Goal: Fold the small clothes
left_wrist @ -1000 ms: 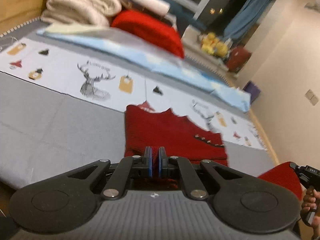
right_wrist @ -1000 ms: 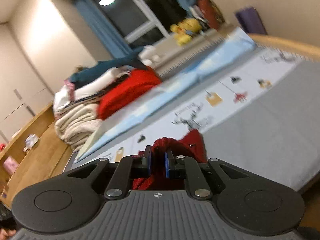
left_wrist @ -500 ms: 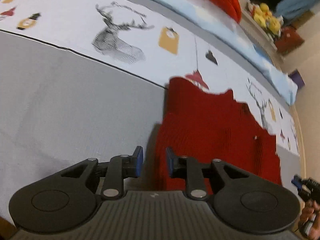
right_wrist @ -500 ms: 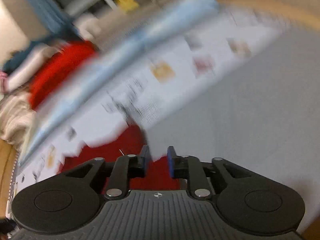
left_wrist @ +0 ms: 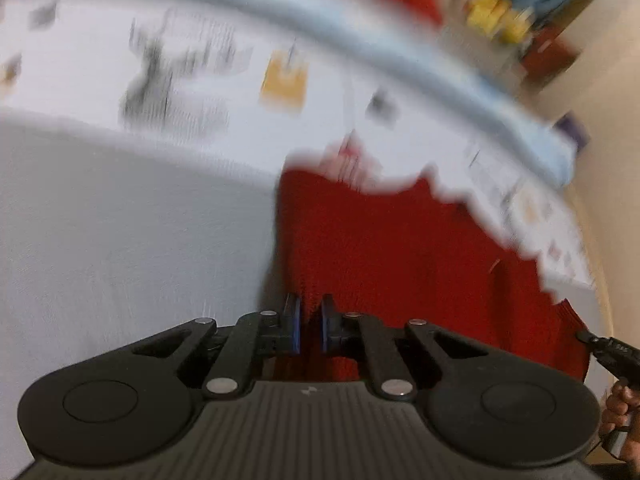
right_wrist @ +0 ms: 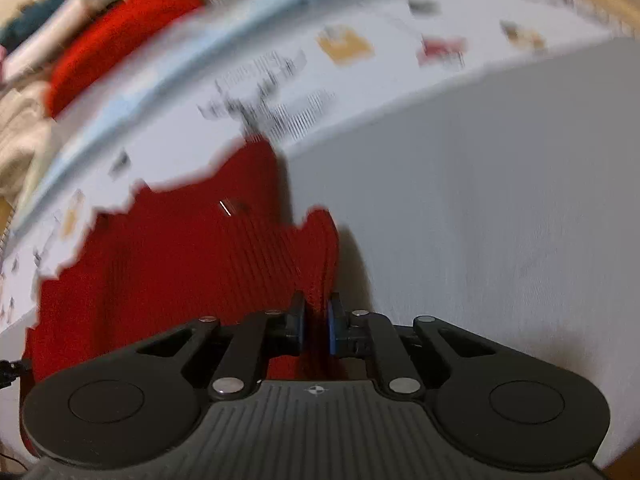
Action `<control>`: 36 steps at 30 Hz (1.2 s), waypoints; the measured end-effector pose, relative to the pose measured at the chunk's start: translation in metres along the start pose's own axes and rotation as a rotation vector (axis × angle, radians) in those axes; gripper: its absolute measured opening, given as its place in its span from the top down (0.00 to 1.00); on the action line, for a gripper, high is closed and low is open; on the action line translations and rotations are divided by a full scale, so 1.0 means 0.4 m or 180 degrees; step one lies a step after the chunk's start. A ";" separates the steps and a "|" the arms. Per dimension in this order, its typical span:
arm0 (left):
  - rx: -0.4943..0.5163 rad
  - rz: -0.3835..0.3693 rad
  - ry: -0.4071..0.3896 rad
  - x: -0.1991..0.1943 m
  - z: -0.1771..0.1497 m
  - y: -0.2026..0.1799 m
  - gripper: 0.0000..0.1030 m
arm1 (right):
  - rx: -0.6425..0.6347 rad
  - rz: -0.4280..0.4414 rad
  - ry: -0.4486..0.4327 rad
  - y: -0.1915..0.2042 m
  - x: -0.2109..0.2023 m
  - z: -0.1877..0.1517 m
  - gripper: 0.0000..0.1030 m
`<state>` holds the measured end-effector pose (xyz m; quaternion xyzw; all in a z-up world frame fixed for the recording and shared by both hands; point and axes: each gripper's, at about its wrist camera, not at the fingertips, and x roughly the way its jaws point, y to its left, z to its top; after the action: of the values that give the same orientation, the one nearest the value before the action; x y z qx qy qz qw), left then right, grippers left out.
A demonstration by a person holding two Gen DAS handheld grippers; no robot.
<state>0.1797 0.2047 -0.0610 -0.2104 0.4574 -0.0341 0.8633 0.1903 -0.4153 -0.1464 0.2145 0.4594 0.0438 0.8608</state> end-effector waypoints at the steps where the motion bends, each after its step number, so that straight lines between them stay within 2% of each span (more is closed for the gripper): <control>1: 0.0067 -0.0052 -0.0275 -0.039 0.010 -0.007 0.91 | 0.0018 0.0094 -0.0231 0.010 -0.033 0.012 0.90; 2: 0.0180 -0.0056 -0.0540 -0.069 0.018 -0.019 0.91 | 0.0016 0.0173 -0.0489 0.021 -0.069 0.023 0.90; 3: 0.0355 0.0040 -0.0808 -0.094 0.022 -0.037 0.91 | -0.0001 0.0241 -0.0729 0.030 -0.099 0.028 0.90; 4: 0.0450 0.0151 -0.0950 -0.102 0.025 -0.051 0.91 | -0.0043 0.0310 -0.0960 0.042 -0.126 0.032 0.91; 6: 0.0433 0.0305 -0.1064 -0.097 0.034 -0.055 0.91 | -0.0181 0.0260 -0.1333 0.070 -0.152 0.041 0.91; 8: 0.0309 0.0328 -0.1164 -0.090 0.045 -0.054 0.91 | -0.0189 0.0179 -0.1484 0.081 -0.140 0.063 0.91; 10: 0.0261 0.0367 -0.1210 -0.075 0.052 -0.062 0.89 | -0.0127 0.0145 -0.1465 0.081 -0.107 0.088 0.91; 12: 0.0175 0.0612 -0.1085 -0.034 0.066 -0.067 0.87 | -0.0153 0.0059 -0.1437 0.094 -0.073 0.106 0.90; 13: 0.0115 0.0651 -0.0939 -0.010 0.072 -0.060 0.84 | -0.0177 0.0018 -0.1394 0.101 -0.051 0.115 0.88; 14: 0.0041 0.0591 -0.0747 0.010 0.079 -0.053 0.70 | -0.0154 -0.0009 -0.1254 0.103 -0.019 0.125 0.84; 15: -0.0076 0.0473 -0.0472 0.036 0.083 -0.037 0.62 | -0.0078 -0.0070 -0.1043 0.100 0.016 0.131 0.75; 16: -0.0194 0.0386 -0.0191 0.058 0.074 -0.022 0.61 | -0.0004 -0.0142 -0.0837 0.095 0.044 0.128 0.71; 19: -0.0323 0.0413 0.0397 0.098 0.037 0.010 0.61 | 0.0094 -0.0257 -0.0351 0.077 0.087 0.113 0.68; 21: -0.0299 0.0434 0.0650 0.110 0.010 0.027 0.54 | 0.0104 -0.0289 -0.0086 0.059 0.095 0.097 0.60; 23: -0.0278 0.0411 0.0844 0.111 -0.021 0.046 0.53 | 0.0147 -0.0354 0.0110 0.036 0.092 0.074 0.54; 26: -0.0350 0.0278 0.0949 0.091 -0.052 0.068 0.53 | 0.0255 -0.0318 0.0422 0.002 0.081 0.028 0.52; 29: -0.0412 0.0148 0.1006 0.069 -0.085 0.076 0.54 | 0.0367 -0.0222 0.0561 -0.029 0.055 -0.004 0.52; 31: -0.0395 0.0068 0.1016 0.055 -0.102 0.075 0.68 | 0.0412 -0.0136 0.0587 -0.045 0.037 -0.018 0.54; 32: -0.0334 0.0005 0.0996 0.045 -0.110 0.068 0.88 | 0.0414 -0.0081 0.0606 -0.045 0.022 -0.027 0.66; 33: -0.0230 0.0023 0.0859 0.029 -0.108 0.060 0.88 | 0.0395 -0.0004 0.0628 -0.043 0.014 -0.033 0.71; 34: -0.0158 0.0051 0.0673 0.001 -0.100 0.044 0.89 | 0.0342 0.0013 0.0607 -0.038 0.004 -0.036 0.85; 36: -0.0234 -0.0123 0.0146 -0.077 -0.083 0.043 0.89 | 0.0215 0.0050 0.0403 -0.025 -0.032 -0.032 0.87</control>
<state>0.1329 0.2173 -0.0601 -0.2500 0.4738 -0.0387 0.8435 0.1713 -0.4235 -0.1469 0.2439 0.5125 0.0485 0.8219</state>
